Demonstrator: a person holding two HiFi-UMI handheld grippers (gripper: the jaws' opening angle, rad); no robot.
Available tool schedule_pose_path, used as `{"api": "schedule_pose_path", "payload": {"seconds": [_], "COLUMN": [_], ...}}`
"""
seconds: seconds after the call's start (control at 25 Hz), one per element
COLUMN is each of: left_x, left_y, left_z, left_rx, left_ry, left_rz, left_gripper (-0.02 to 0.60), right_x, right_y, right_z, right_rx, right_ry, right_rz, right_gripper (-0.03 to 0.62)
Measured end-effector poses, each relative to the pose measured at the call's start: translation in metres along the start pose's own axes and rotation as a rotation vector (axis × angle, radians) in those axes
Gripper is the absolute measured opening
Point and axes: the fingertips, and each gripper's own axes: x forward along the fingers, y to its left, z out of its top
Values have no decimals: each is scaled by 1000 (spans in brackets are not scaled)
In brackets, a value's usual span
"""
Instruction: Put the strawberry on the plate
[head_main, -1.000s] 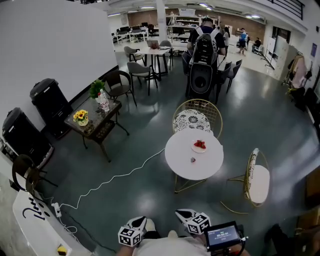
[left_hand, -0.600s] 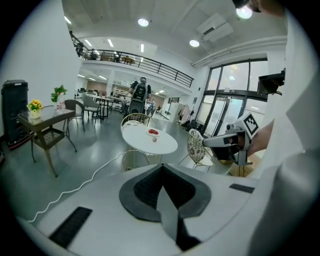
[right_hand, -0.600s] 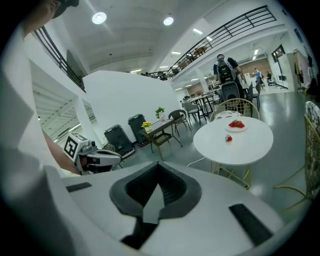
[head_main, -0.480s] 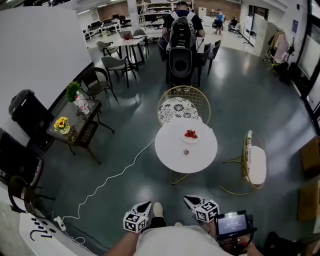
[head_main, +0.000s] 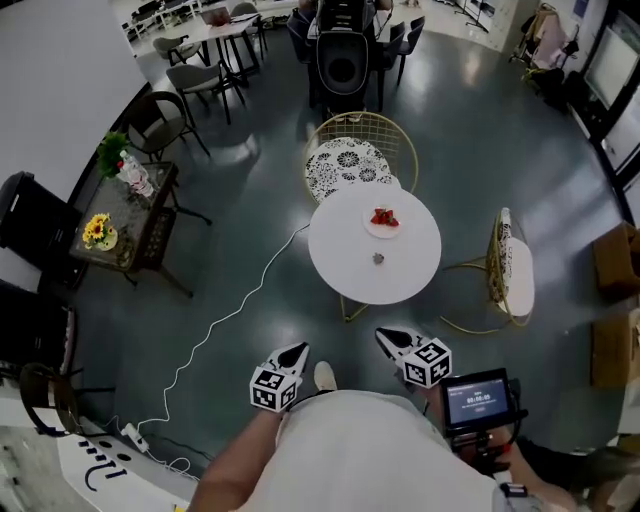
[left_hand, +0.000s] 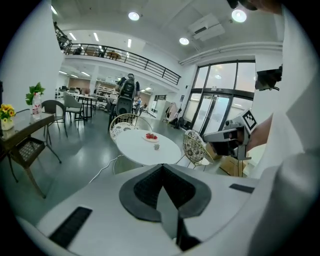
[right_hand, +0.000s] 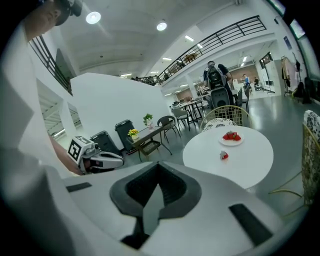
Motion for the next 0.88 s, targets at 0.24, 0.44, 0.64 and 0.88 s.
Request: {"api": "schedule_pose_path", "payload": {"seconds": [0.24,0.44,0.64,0.88], "left_x": [40,72,90,127], "left_y": [30,52,56,43], "left_z": [18,40,43,45], "left_rx": [48,95,127,185], "left_ry": [19,33,78,86], "left_rz": [-98,-173,-246,-359], "left_gripper": [5,5,5,5], "right_x": [23,40,34,19], "right_y": [-31,-59,-66,-81], "right_z": [13,29,26,2], "right_rx": [18,37,75,130], "right_ry": [-37,-57,-68,-123], "right_rz": [-107,-189,-254,-357], "right_gripper": [5,5,5,5]}}
